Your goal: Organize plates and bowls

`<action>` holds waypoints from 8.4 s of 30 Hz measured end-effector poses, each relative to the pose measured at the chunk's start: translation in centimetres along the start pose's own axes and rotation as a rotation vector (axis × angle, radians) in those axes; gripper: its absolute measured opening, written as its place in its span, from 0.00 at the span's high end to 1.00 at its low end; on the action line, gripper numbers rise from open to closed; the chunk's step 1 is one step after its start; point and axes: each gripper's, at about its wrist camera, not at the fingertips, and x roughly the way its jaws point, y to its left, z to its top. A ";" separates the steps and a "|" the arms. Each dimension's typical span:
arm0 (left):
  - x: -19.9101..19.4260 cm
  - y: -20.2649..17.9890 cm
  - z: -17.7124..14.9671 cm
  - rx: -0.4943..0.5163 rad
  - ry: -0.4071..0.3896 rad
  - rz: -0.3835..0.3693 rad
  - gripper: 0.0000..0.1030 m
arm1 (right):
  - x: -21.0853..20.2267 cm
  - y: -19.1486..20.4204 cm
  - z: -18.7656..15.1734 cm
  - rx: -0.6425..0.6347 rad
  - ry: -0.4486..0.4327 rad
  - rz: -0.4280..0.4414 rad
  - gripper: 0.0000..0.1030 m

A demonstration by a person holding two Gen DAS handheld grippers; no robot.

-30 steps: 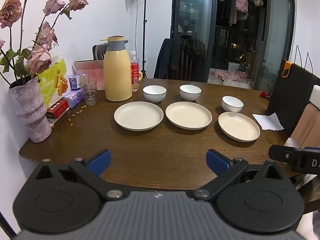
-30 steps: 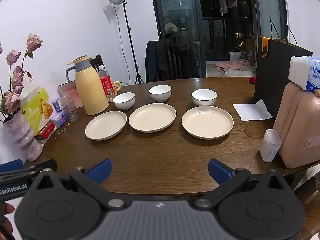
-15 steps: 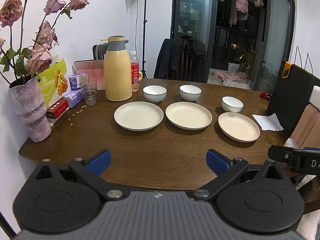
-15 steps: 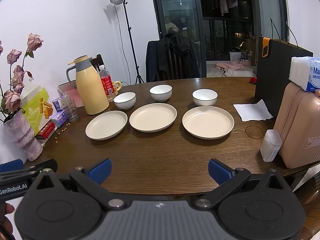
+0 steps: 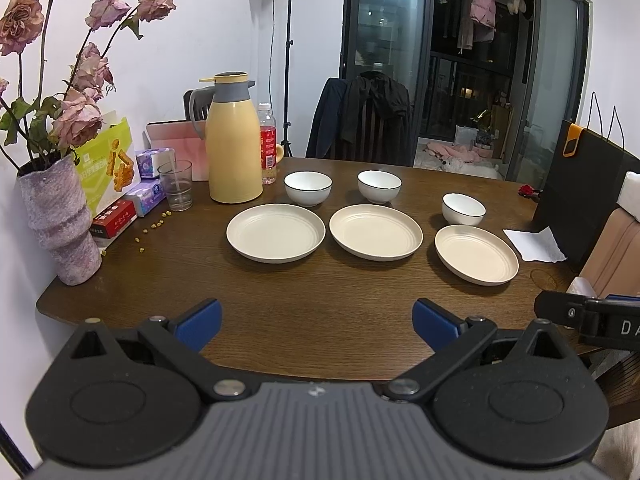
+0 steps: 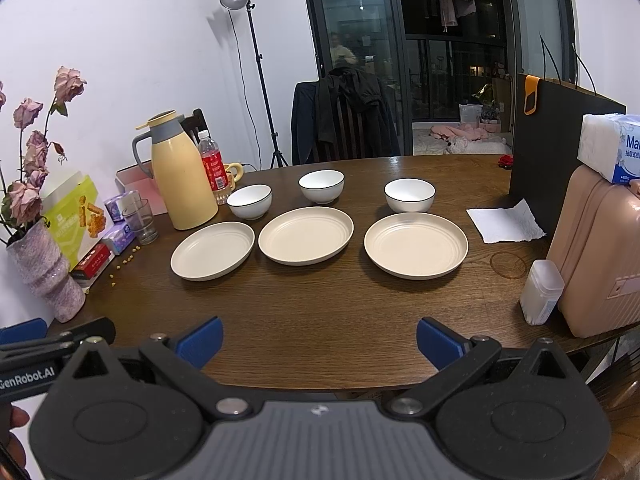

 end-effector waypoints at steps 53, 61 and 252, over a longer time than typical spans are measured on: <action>0.0 -0.1 0.1 0.003 -0.002 -0.001 0.00 | 0.6 -1.3 1.6 0.004 -0.003 0.005 0.00; 0.8 -0.4 0.9 0.012 0.005 -0.002 0.00 | 2.7 -1.8 2.9 0.019 0.001 0.009 0.00; 38.8 0.3 11.5 0.053 0.589 -0.144 0.81 | 36.7 -8.3 12.6 0.239 0.504 0.212 0.94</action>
